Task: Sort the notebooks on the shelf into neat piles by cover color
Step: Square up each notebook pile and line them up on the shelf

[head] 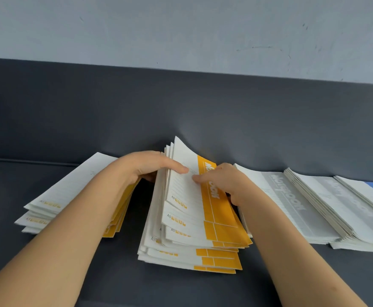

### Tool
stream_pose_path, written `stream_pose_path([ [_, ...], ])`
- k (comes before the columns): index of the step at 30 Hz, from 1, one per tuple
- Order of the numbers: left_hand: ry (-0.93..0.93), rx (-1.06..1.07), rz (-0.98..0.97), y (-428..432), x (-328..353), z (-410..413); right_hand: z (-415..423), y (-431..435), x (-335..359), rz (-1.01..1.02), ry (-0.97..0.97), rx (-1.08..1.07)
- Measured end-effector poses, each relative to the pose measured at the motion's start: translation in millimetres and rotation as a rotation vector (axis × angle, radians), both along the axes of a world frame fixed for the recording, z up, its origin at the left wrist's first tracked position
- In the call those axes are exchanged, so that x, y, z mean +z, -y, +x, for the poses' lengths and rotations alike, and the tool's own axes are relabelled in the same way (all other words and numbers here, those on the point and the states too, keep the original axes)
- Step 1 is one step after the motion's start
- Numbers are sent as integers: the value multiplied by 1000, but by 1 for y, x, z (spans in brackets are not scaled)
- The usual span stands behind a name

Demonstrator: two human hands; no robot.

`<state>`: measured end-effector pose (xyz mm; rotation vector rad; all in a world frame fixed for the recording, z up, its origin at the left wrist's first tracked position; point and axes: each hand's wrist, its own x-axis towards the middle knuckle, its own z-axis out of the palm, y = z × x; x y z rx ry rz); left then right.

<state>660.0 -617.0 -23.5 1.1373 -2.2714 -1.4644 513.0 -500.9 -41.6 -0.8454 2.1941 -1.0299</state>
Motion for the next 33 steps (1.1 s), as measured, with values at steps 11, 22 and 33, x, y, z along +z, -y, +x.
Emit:
stream_pose_path([
  [11, -817, 114, -26, -26, 18, 5, 6, -21, 23, -628, 296, 6],
  [22, -1046, -26, -207, -30, 4, 2, 11, -20, 19, -995, 115, 172],
  [33, -937, -78, -127, -24, -5, -6, 4, -11, 16, -920, 160, 234],
])
